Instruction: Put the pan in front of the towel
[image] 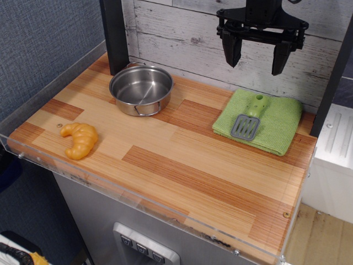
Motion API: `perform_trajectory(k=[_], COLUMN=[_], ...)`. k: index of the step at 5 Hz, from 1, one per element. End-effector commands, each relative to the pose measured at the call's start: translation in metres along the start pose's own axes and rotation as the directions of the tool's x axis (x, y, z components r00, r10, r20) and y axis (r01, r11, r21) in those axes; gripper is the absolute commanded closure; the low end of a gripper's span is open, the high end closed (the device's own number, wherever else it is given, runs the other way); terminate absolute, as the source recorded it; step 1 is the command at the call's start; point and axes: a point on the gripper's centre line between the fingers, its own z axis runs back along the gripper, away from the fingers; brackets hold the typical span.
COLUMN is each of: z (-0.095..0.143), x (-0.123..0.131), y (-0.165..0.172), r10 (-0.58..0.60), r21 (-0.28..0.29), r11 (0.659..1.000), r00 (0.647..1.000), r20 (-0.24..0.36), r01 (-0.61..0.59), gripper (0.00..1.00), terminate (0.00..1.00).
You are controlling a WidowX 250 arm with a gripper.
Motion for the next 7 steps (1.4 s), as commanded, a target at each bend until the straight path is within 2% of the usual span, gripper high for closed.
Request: perform_trajectory(k=[1, 3, 5, 6, 7], z=[0.000, 0.012, 0.018, 0.015, 0.012], x=[0.000, -0.027, -0.063, -0.079, -0.087], y=[0.000, 0.036, 0.087, 0.114, 0.133], r10=[0.000, 0.171, 0.312, 0.405, 0.538], r21=[0.000, -0.003, 0.061, 0.068, 0.061], r11=[1.000, 0.985, 0.947, 0.909, 0.834], r00=[1.000, 0.984, 0.948, 0.910, 0.832], r20=[0.000, 0.040, 0.063, 0.086, 0.132], r01=[0.000, -0.171, -0.316, -0.411, -0.549], gripper=[0.00, 0.00, 0.00, 0.00, 0.00], terminate=[0.00, 0.00, 0.00, 0.00, 0.00])
